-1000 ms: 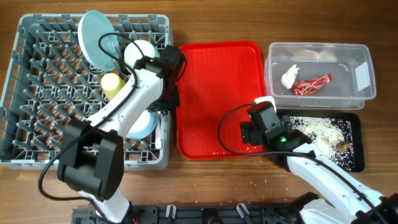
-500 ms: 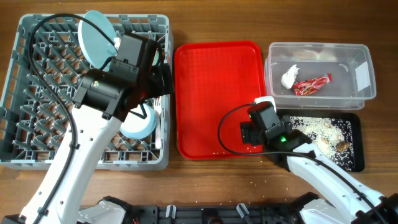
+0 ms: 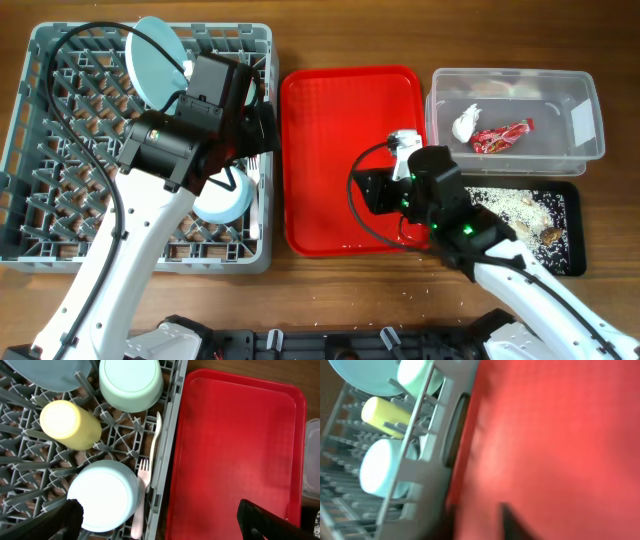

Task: Sort waste into correct bins and load items into the dishwasher rack

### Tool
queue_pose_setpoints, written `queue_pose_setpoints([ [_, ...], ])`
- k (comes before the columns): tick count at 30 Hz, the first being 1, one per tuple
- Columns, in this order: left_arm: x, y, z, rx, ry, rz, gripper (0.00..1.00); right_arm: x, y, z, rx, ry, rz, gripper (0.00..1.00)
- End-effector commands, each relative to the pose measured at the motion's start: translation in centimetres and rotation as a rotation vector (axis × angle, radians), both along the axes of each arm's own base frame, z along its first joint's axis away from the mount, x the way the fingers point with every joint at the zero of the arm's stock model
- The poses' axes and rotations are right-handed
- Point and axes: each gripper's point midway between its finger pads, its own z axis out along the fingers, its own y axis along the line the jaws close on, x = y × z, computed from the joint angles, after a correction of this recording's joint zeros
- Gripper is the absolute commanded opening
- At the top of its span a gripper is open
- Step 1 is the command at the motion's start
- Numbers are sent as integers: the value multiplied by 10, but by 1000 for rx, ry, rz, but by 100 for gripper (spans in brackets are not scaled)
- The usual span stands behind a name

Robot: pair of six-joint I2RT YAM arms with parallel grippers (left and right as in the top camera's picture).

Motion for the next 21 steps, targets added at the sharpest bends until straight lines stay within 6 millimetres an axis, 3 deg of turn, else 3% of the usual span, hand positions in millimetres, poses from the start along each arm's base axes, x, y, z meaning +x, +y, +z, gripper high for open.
queue_pose_setpoints([
  [1, 0, 0, 0, -8, 2, 6, 100, -17, 27, -39, 39, 230, -92, 4],
  [3, 0, 0, 0, -8, 2, 6, 100, -34, 43, -68, -27, 291, -38, 4],
  [8, 0, 0, 0, -8, 2, 6, 100, -56, 36, -98, -91, 484, -109, 4],
  [10, 0, 0, 0, -7, 2, 6, 100, -67, 53, -108, -76, 529, -107, 4],
  [12, 0, 0, 0, -8, 2, 6, 100, -73, 83, -115, -27, 525, -75, 4],
  [15, 0, 0, 0, -8, 2, 6, 100, -80, 94, -133, -20, 574, -108, 4],
  [19, 0, 0, 0, -8, 2, 6, 100, -82, 95, -145, 11, 652, -190, 4],
  [21, 0, 0, 0, -8, 2, 6, 100, -83, 114, -133, 76, 635, -117, 5],
])
